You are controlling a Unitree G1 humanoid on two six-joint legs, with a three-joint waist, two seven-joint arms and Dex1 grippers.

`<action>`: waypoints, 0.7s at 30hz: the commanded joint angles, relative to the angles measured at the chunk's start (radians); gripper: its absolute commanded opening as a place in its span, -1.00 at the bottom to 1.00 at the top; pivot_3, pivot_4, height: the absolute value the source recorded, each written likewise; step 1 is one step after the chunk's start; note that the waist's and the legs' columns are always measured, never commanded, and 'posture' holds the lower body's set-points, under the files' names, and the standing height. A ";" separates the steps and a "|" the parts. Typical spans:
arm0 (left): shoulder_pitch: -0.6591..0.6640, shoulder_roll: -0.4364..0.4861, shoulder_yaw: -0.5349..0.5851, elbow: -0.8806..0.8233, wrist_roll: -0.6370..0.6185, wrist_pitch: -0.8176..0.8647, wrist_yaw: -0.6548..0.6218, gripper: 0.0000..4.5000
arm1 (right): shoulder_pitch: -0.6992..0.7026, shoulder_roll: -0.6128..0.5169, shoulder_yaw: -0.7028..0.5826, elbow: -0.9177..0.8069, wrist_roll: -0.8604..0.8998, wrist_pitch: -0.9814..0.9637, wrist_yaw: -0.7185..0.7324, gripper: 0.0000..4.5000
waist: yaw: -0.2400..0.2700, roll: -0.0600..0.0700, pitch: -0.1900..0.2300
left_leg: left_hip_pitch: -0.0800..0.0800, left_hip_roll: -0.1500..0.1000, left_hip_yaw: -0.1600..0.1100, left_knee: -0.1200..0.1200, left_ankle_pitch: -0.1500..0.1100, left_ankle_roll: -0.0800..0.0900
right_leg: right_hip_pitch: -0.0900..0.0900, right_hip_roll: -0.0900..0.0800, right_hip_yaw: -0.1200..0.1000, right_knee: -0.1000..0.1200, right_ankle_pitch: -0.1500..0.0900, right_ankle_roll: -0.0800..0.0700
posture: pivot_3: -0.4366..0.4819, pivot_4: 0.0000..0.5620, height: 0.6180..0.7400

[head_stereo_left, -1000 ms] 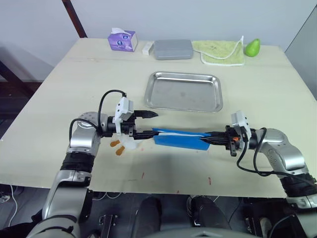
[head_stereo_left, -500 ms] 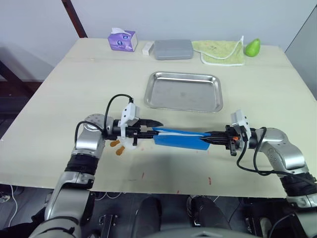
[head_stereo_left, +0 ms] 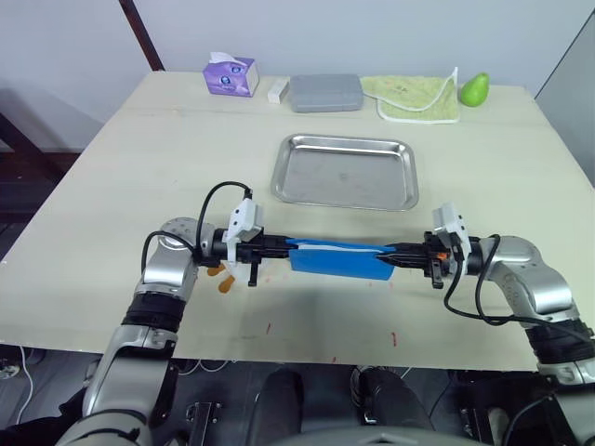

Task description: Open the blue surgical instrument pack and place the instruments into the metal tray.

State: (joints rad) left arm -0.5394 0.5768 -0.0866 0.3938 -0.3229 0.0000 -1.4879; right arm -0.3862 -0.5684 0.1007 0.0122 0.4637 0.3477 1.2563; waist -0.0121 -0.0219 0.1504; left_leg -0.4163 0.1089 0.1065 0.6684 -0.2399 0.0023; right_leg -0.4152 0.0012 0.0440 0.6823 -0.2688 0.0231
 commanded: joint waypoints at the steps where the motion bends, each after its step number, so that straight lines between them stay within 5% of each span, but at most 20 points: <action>1: 0.013 0.005 0.009 -0.022 -0.011 -0.005 -0.007 -0.98 | -0.017 -0.026 -0.003 -0.019 0.004 0.042 0.001 -1.00 | 0.000 0.000 0.000 | 0.000 0.000 0.000 0.000 0.000 0.000 | 0.000 0.000 0.000 0.000 0.000 0.000 | -0.05 -0.47 1.00; 2: 0.013 0.005 0.008 -0.019 -0.010 -0.006 -0.005 -0.98 | -0.016 -0.029 -0.007 -0.028 0.013 0.057 0.001 -1.00 | 0.000 0.000 0.000 | 0.000 0.000 0.000 0.000 0.000 0.000 | 0.000 0.000 0.000 0.000 0.000 0.000 | -0.05 -0.47 1.00; 3: 0.013 0.004 0.007 -0.015 -0.009 -0.007 -0.004 -1.00 | -0.012 -0.035 -0.011 -0.043 0.023 0.075 0.001 -0.66 | 0.001 0.000 0.000 | 0.000 0.000 0.000 0.000 0.000 0.000 | 0.000 0.000 0.000 0.000 0.000 0.000 | -0.05 -0.47 1.00; 8: 0.005 0.001 0.003 0.017 -0.001 -0.018 -0.004 -1.00 | 0.028 -0.111 -0.088 -0.165 0.076 0.152 -0.032 0.18 | 0.002 0.001 0.000 | 0.000 0.000 0.000 0.000 0.000 0.000 | 0.000 0.000 0.000 0.000 0.000 0.000 | -0.05 -0.47 1.00; 17: -0.014 0.000 0.003 0.043 -0.009 -0.017 -0.025 -1.00 | 0.188 -0.276 -0.327 -0.425 0.331 0.391 -0.095 0.18 | -0.001 0.001 0.000 | 0.001 0.000 -0.001 0.000 0.000 0.000 | 0.002 0.000 -0.001 -0.001 0.000 0.000 | -0.05 -0.47 1.00; 20: -0.017 0.001 0.001 0.037 -0.016 -0.004 -0.034 -1.00 | 0.226 -0.291 -0.368 -0.450 0.374 0.432 -0.128 -0.16 | 0.000 0.001 0.000 | 0.001 0.000 -0.002 0.000 0.000 0.000 | 0.002 0.000 -0.001 -0.001 0.000 0.000 | -0.05 -0.47 1.00; 21: -0.018 0.000 0.000 0.036 -0.016 -0.001 -0.034 -1.00 | 0.233 -0.295 -0.371 -0.455 0.370 0.440 -0.146 -0.44 | 0.000 0.001 0.000 | 0.001 0.000 -0.002 0.000 0.000 0.000 | 0.002 -0.001 -0.001 -0.001 0.000 0.000 | -0.05 -0.47 1.00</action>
State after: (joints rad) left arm -0.5516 0.5719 -0.0874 0.4344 -0.3385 -0.0063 -1.5107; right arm -0.1539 -0.8476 -0.2325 -0.4083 0.8085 0.7783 1.1267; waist -0.0116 -0.0213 0.1506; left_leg -0.4156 0.1086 0.1049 0.6683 -0.2400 0.0025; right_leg -0.4130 0.0007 0.0432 0.6811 -0.2689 0.0232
